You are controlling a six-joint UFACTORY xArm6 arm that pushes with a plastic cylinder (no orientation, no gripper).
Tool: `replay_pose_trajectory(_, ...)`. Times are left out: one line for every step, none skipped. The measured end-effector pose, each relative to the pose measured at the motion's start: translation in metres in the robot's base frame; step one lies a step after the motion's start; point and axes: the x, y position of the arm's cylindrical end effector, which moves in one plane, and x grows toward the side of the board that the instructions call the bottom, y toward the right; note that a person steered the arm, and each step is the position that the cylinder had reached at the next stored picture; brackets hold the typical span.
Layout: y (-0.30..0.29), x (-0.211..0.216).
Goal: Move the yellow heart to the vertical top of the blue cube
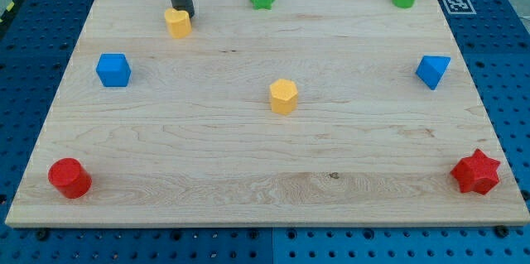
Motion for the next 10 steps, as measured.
replay_pose_trajectory(0.052, 0.025)
replay_pose_trajectory(0.099, 0.054)
replay_pose_trajectory(0.087, 0.053)
replay_pose_trajectory(0.042, 0.042)
replay_pose_trajectory(-0.011, 0.034)
replay_pose_trajectory(-0.014, 0.035)
replay_pose_trajectory(-0.018, 0.049)
replay_pose_trajectory(-0.028, 0.06)
replay_pose_trajectory(-0.033, 0.052)
replay_pose_trajectory(-0.054, 0.026)
